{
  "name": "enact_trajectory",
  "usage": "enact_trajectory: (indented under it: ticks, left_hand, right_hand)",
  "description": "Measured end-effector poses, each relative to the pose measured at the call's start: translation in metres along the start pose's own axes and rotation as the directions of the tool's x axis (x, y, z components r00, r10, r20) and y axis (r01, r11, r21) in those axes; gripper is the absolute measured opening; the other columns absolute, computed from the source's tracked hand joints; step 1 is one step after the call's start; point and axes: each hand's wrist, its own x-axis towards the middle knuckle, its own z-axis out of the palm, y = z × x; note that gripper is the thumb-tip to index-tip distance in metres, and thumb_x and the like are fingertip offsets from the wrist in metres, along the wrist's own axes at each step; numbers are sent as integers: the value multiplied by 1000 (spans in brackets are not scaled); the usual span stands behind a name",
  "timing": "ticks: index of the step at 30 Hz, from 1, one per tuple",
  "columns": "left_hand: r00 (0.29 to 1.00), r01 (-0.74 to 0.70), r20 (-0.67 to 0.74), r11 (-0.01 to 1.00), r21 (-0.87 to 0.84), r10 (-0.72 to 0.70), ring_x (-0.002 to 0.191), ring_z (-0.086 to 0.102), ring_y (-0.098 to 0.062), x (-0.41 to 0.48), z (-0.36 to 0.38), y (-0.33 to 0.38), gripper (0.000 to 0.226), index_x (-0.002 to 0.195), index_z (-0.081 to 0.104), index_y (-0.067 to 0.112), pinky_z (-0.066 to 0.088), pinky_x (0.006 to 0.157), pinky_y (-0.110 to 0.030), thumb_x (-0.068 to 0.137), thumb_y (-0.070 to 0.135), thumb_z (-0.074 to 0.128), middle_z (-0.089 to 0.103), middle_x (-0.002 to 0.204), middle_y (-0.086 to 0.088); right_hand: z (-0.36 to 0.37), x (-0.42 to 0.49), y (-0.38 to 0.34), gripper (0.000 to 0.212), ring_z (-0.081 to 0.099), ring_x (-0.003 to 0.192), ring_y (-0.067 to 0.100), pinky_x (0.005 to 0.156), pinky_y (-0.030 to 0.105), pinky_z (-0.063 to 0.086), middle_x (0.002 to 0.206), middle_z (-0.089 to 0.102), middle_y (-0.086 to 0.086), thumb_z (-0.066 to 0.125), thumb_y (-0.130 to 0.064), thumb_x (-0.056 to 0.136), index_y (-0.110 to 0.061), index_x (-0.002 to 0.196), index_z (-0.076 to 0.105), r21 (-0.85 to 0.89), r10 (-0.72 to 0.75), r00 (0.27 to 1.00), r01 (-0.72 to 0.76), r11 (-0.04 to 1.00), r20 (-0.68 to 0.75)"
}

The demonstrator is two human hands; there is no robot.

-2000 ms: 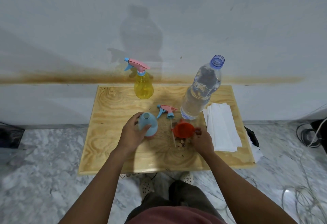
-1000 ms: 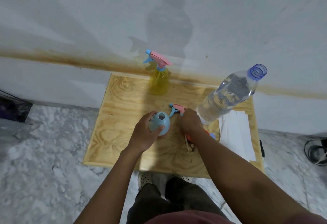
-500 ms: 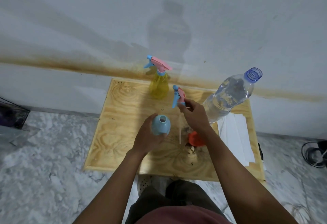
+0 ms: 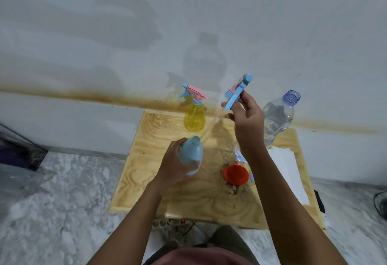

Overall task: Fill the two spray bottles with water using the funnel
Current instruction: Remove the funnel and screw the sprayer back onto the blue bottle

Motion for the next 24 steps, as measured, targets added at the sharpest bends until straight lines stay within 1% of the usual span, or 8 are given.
enact_trajectory:
  ticks: [3,5,9,13,15,18,21,24]
  left_hand:
    - [998,-62,0,998,29,62,106,54,-14,-4,-13,8,90,132,53,20,50,82,-28,53,55,75,54,120,4]
    - [999,-50,-10,999,-12,50,107,53,-10,-7,-20,15,87,130,54,24,49,85,-27,50,51,76,52,118,7]
    - [998,-55,-36,987,-152,51,110,58,-13,-14,-30,26,80,127,57,34,57,88,-40,52,41,84,55,120,9]
    - [997,-72,-11,969,-236,71,105,67,-17,-20,-41,37,72,126,60,32,61,81,-41,60,32,87,67,118,9]
    - [997,-77,-7,964,-254,78,102,70,-18,-22,-45,42,68,125,61,29,61,77,-39,63,30,87,70,114,8]
    - [996,-90,-11,958,-274,90,100,70,-13,-27,-50,51,66,125,61,30,61,75,-33,64,30,86,70,113,9]
    - [995,-95,-11,955,-280,96,101,69,-10,-31,-53,54,62,126,61,32,59,72,-27,71,19,86,70,112,11]
    - [994,-109,-9,952,-287,111,100,69,-11,-31,-55,55,61,126,62,31,59,72,-27,71,17,85,70,111,9]
  right_hand:
    - [12,-4,-10,30,71,99,20,67,21,53,117,69,3,52,-11,99,-8,129,59,40,-7,1000,7,999,10]
    - [20,-10,-12,30,71,92,9,67,20,54,112,69,-3,52,-9,100,-7,130,59,59,24,999,-26,998,46]
    - [35,-26,-4,30,68,86,-5,79,20,55,103,71,-10,58,-8,97,-8,127,62,43,74,989,-80,996,130]
    - [45,-42,1,22,67,86,-1,78,16,50,96,72,-10,63,-8,94,-22,110,68,-2,68,969,-70,998,236]
    - [48,-48,1,21,67,87,0,77,18,52,98,72,-8,63,-9,94,-20,112,68,-21,48,961,-44,999,273]
    - [49,-55,0,23,68,93,4,84,27,56,103,73,-6,64,-13,94,-25,113,66,-34,41,953,-32,999,301]
    - [49,-61,0,24,69,95,7,89,33,56,104,73,-6,64,-14,95,-30,112,65,-29,29,954,-22,999,299]
    - [48,-65,1,26,68,103,12,96,42,54,111,73,-4,66,-19,94,-24,119,65,-41,27,954,-16,999,300]
